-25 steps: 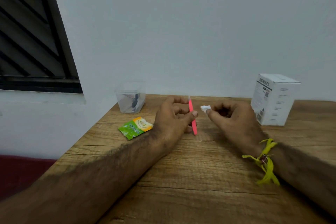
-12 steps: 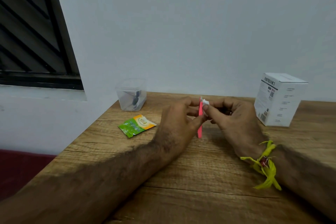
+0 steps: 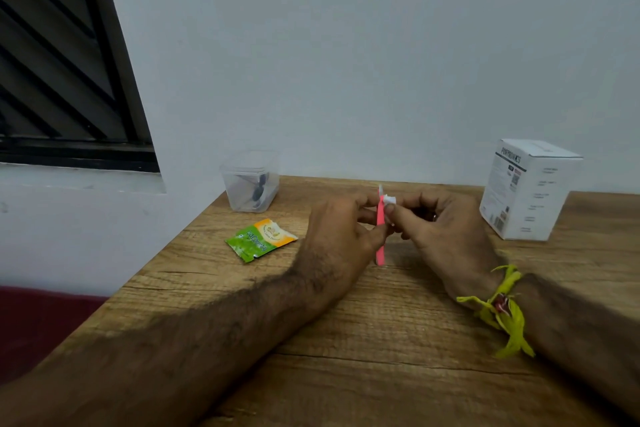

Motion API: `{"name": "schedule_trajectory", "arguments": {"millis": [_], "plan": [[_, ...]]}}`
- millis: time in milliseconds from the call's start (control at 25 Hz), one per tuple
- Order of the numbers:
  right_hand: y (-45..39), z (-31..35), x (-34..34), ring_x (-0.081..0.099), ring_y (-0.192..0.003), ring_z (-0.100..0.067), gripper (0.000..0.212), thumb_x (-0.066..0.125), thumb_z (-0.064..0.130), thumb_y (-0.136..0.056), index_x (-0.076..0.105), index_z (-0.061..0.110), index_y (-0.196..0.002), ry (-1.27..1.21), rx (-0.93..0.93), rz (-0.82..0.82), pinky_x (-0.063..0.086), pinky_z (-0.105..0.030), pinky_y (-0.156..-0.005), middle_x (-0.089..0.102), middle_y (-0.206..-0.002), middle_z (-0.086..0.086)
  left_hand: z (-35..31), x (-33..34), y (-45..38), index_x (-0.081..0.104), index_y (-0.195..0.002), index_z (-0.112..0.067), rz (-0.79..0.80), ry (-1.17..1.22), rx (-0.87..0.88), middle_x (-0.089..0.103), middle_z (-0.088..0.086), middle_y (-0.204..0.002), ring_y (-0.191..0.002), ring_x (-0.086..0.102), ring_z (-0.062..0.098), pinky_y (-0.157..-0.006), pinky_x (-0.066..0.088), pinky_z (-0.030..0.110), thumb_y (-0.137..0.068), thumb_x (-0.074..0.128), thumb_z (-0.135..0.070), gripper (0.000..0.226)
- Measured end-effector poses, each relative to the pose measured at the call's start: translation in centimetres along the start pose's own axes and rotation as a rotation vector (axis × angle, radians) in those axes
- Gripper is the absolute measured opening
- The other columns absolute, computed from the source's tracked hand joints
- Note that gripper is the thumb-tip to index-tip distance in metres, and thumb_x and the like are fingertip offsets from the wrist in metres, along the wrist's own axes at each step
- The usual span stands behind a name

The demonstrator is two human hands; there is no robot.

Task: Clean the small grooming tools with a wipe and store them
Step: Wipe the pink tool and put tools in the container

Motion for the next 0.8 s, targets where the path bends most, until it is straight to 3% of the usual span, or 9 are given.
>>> {"name": "schedule_trajectory", "arguments": {"millis": [160,320,440,600,800], "plan": [[-0.2,-0.1,-0.2,0.064,-0.060,-0.001,0.013,0.075,0.010,-0.084,0.076,0.019,-0.076,0.003,0.000,0.004,0.055,-0.023,-0.059,0.073,-0.066,0.004,0.9,0.5,-0.3,0.072,-0.116,-0.018,0.064,0.135,-0.087,0.073,-0.014,-0.082,-0.073,0.072,0.000,-0.065,0.062,0.025,-0.088,0.073,-0.008,0.030],[-0.4,-1.1,-1.2,0.060,-0.058,-0.006,0.009,0.074,0.012,-0.086,0.075,0.014,-0.077,-0.077,0.067,-0.103,0.052,-0.023,-0.054,0.070,-0.065,-0.004,2.0,0.6,-0.2,0.066,-0.127,-0.012,0.052,0.371,-0.232,0.077,0.014,-0.084,-0.075,0.076,0.023,-0.069,0.064,0.042,-0.092,0.067,-0.004,0.036],[-0.8,-2.1,-0.4,0.063,-0.062,-0.011,0.009,0.071,0.011,-0.088,0.074,0.012,-0.080,-0.186,0.209,-0.039,0.050,-0.023,-0.054,0.072,-0.072,-0.009,1.9,0.9,-0.6,0.063,-0.129,-0.012,0.114,0.515,-0.260,0.074,0.025,-0.094,-0.079,0.072,0.027,-0.078,0.063,0.039,-0.095,0.062,-0.001,0.036],[-0.8,-2.9,0.2,0.060,-0.070,-0.019,0.010,0.065,0.010,-0.091,0.072,0.009,-0.083,-0.374,0.350,0.091,0.044,-0.028,-0.059,0.069,-0.078,-0.014,1.7,1.5,-0.5,0.059,-0.135,-0.020,0.184,0.389,-0.209,0.075,0.018,-0.092,-0.083,0.075,0.031,-0.078,0.063,0.042,-0.098,0.055,0.000,0.042],[-1.0,-3.1,0.3,0.057,-0.071,-0.019,0.015,0.068,0.007,-0.088,0.072,0.013,-0.075,-0.268,0.291,0.088,0.042,-0.031,-0.058,0.068,-0.076,-0.014,1.6,1.2,-0.5,0.063,-0.131,-0.023,0.120,0.215,-0.141,0.077,0.004,-0.084,-0.075,0.075,0.017,-0.070,0.064,0.037,-0.097,0.058,-0.003,0.040]]}}
Point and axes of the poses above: each hand's wrist, its own y-axis away from the middle knuckle, its own x-axis out of the palm, z = x × y, the point moved 5 cm from there along -y, towards the middle knuckle
